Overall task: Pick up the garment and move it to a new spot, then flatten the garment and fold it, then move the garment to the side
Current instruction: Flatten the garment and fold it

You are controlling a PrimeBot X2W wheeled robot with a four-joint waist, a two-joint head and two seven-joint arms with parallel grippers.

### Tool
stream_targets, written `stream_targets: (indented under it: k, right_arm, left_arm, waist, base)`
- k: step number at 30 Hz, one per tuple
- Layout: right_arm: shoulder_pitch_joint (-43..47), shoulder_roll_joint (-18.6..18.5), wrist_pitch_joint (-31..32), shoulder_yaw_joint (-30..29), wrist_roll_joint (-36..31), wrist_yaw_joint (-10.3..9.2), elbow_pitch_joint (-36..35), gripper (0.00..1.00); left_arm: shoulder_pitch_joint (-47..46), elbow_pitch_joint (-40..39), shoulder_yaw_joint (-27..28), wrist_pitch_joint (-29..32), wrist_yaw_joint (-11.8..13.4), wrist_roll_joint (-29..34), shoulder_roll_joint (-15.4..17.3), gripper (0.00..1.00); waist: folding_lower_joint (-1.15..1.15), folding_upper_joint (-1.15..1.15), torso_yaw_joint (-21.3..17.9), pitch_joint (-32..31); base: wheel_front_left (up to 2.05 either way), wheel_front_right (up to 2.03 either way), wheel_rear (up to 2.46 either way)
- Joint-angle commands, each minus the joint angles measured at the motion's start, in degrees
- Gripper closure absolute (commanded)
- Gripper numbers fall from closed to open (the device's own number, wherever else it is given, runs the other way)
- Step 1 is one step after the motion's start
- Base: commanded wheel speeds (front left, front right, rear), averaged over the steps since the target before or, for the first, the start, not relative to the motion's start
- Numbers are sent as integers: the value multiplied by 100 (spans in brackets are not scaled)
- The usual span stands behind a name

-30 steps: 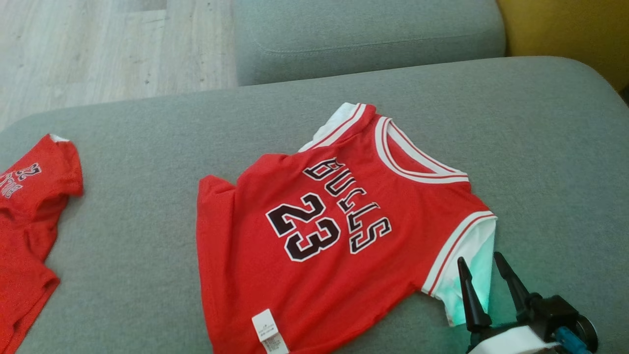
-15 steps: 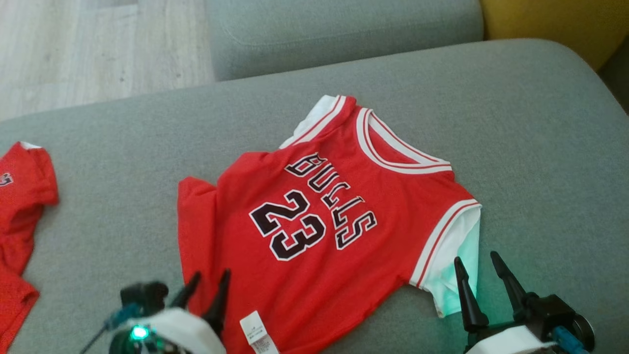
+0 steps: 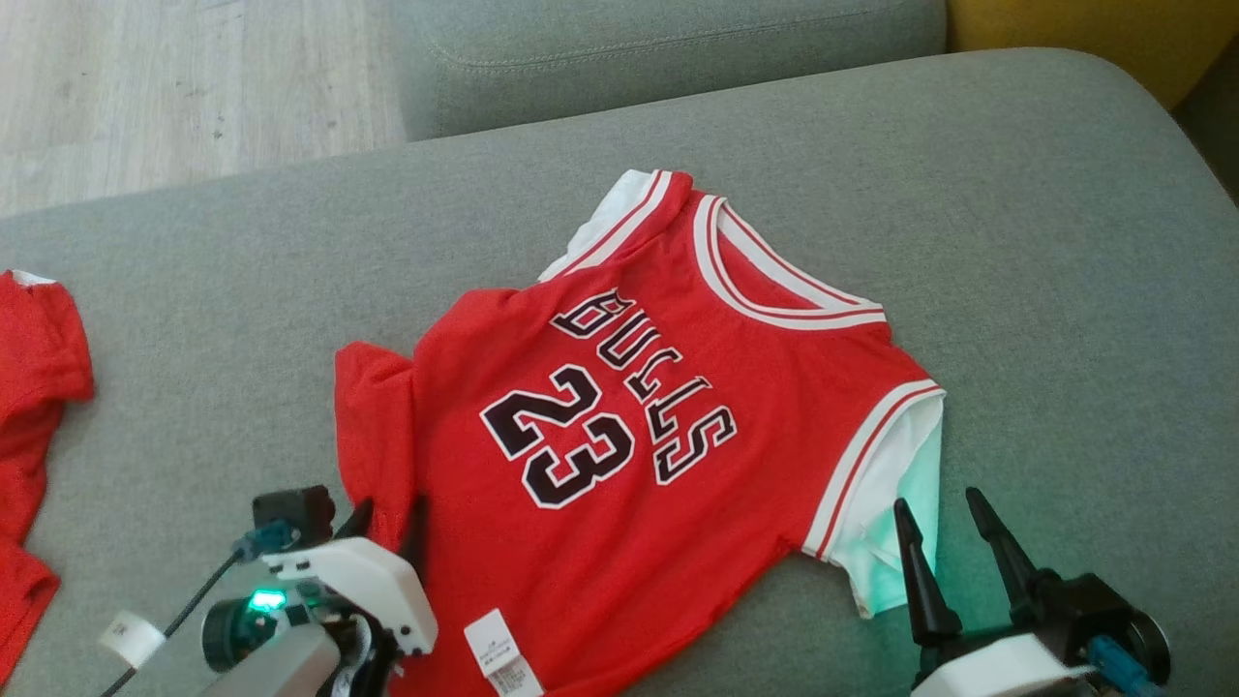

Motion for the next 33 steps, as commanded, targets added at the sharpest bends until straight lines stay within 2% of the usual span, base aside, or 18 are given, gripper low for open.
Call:
stream_targets:
  k: [1,4,7,11,14,18,26,30,33]
  right_arm:
    - [-261,-24,-63,153,17,39,-177,0]
    - [-294,-24,-63,185,32,39,-169,0]
    - [-301,-24,-63,196,37,39,-162,0]
    - [-301,-24,-63,212,44,39,-142,0]
    - [-303,-24,-63,198,89,39,-154,0]
    - [-279,-24,-63,198,125,39,-147,0]
    - [-241,-24,-63,211,186,39,-168,0]
    - [-264,-24,-63,193,195,39,-183,0]
    - [-297,-24,-63,194,183,39,-190,0]
  left_arm:
    - [-162,133,34,133,-138,-54,-18,100]
    - [-281,279,99,-66,-278,-52,-126,100]
    - [-465,255,308,-565,-464,-45,-195,100]
    - [-744,-182,685,-1050,-842,71,-135,100]
    - [-717,-725,1042,-1129,-967,202,20,100]
    - [-472,-1347,1311,-1141,-902,349,228,100]
    - [490,-3038,2052,-1144,-451,746,694,100]
    - [890,-3310,2172,-1145,-299,846,774,100]
    - [851,-3282,2193,-1125,-224,895,799,100]
  waist:
    - [0,0,-1,7]
    - [0,0,-11,2]
    - [0,0,-17,-16]
    - [0,0,-48,-51]
    - [0,0,-104,-80]
    - [0,0,-165,-124]
    - [0,0,-277,-142]
    - [0,0,-295,-108]
    - [0,0,-283,-77]
  base:
    - [0,0,0]
    - [0,0,0]
    - [0,0,0]
    - [0,0,0]
    - [0,0,0]
    - [0,0,0]
    - [0,0,0]
    - [0,0,0]
    - [0,0,0]
